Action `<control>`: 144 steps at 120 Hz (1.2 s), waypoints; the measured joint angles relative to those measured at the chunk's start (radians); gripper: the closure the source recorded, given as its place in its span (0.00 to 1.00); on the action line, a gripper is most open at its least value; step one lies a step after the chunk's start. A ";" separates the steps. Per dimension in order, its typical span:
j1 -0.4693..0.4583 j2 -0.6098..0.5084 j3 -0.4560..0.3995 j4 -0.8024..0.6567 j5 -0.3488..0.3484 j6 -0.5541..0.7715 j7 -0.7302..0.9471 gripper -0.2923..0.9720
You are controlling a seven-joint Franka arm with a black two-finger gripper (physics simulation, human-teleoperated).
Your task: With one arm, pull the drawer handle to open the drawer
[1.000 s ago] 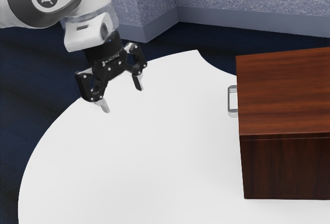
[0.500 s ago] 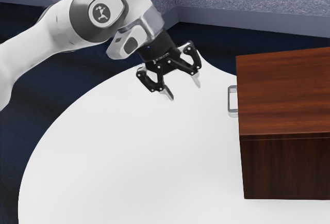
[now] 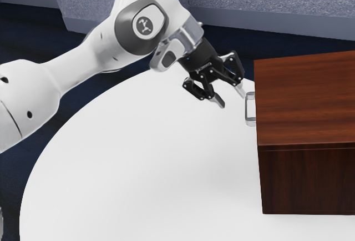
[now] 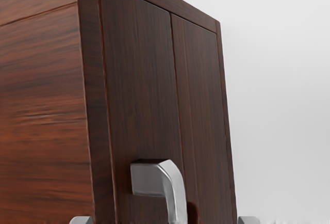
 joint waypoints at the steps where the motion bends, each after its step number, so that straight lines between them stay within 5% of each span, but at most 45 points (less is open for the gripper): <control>1: 0.000 0.004 0.000 0.005 -0.002 0.001 0.001 0.51; 59: 0.016 0.137 -0.006 0.087 -0.065 0.028 0.062 0.55; 86: 0.019 0.147 -0.002 0.076 -0.074 0.029 0.069 0.77; 144: 0.103 0.116 -0.039 0.010 -0.071 0.032 0.087 0.85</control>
